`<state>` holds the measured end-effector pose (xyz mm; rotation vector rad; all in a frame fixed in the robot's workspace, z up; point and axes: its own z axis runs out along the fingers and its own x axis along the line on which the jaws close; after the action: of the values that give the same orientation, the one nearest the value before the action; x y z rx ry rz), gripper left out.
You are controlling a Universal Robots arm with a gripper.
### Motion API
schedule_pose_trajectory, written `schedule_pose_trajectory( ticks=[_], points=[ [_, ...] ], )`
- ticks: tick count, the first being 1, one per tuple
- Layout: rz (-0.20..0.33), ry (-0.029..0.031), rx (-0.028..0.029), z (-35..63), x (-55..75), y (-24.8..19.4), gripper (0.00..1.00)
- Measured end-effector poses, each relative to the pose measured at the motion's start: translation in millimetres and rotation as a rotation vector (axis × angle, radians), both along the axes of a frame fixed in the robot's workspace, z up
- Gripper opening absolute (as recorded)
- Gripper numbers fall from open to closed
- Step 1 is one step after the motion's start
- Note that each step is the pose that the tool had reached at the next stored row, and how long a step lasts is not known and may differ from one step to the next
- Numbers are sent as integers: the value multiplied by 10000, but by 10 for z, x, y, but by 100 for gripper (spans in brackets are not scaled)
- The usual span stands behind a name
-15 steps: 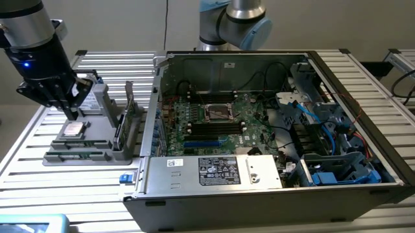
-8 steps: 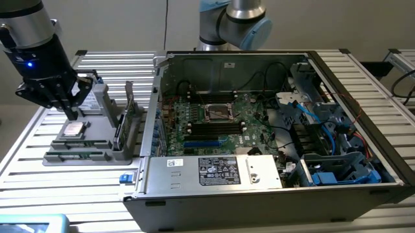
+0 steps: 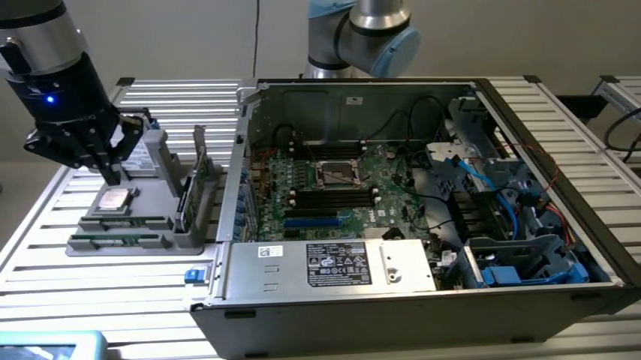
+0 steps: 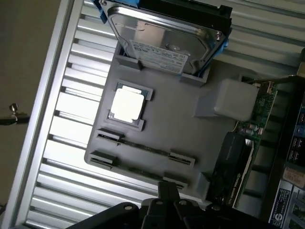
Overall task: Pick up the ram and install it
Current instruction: 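Pick up the ram and move it above insertion slot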
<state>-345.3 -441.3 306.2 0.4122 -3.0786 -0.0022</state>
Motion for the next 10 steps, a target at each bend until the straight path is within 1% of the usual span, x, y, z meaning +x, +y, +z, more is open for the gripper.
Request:
schedule_pose_trajectory(
  ticks=[3,5,6,9,10],
  points=[
    [541,0,8,-1,0,0,11],
    [898,0,30,-1,1,1,11],
    [1077,0,50,-2,0,1,11],
    [1634,-4,141,-5,1,1,11],
    [1815,-5,156,-5,1,1,11]
  ],
)
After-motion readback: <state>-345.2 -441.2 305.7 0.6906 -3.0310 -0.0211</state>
